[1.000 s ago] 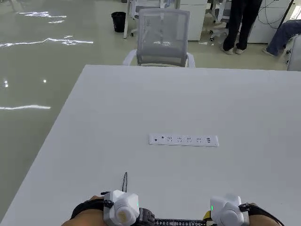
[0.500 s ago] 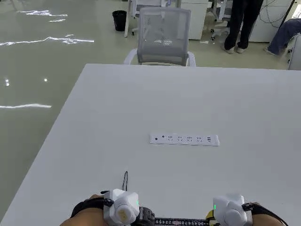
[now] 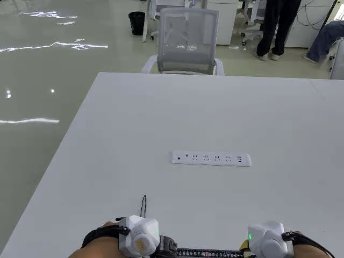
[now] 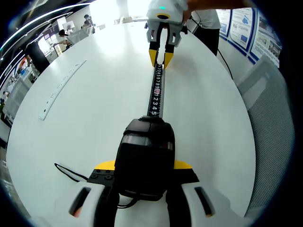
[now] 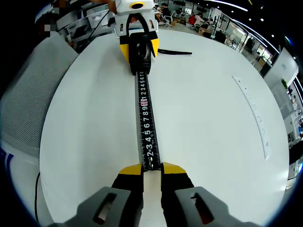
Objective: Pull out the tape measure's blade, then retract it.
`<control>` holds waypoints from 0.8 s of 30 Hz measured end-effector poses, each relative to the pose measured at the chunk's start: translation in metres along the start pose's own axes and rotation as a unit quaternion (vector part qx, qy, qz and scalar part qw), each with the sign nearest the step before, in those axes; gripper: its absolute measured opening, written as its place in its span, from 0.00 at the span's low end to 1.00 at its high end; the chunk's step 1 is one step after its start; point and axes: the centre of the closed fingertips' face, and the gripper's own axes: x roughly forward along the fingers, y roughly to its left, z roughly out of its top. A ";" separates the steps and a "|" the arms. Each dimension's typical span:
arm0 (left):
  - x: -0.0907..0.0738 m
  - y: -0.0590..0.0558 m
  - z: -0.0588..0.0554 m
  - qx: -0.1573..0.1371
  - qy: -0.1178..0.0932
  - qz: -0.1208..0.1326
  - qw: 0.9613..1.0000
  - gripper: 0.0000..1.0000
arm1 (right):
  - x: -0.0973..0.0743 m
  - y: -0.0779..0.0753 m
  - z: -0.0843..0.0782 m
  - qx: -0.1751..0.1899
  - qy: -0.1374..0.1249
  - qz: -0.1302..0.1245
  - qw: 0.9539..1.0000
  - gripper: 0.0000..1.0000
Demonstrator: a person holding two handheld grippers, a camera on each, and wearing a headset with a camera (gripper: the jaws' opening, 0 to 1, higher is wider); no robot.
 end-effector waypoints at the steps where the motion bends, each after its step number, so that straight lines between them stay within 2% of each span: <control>1: 0.000 0.000 0.000 0.000 0.000 0.000 1.000 0.34 | -0.001 0.000 -0.001 0.001 0.000 0.000 1.000 0.10; 24: -0.001 0.000 0.000 -0.001 0.000 0.000 1.000 0.34 | -0.008 0.001 -0.014 0.000 0.007 -0.002 1.000 0.10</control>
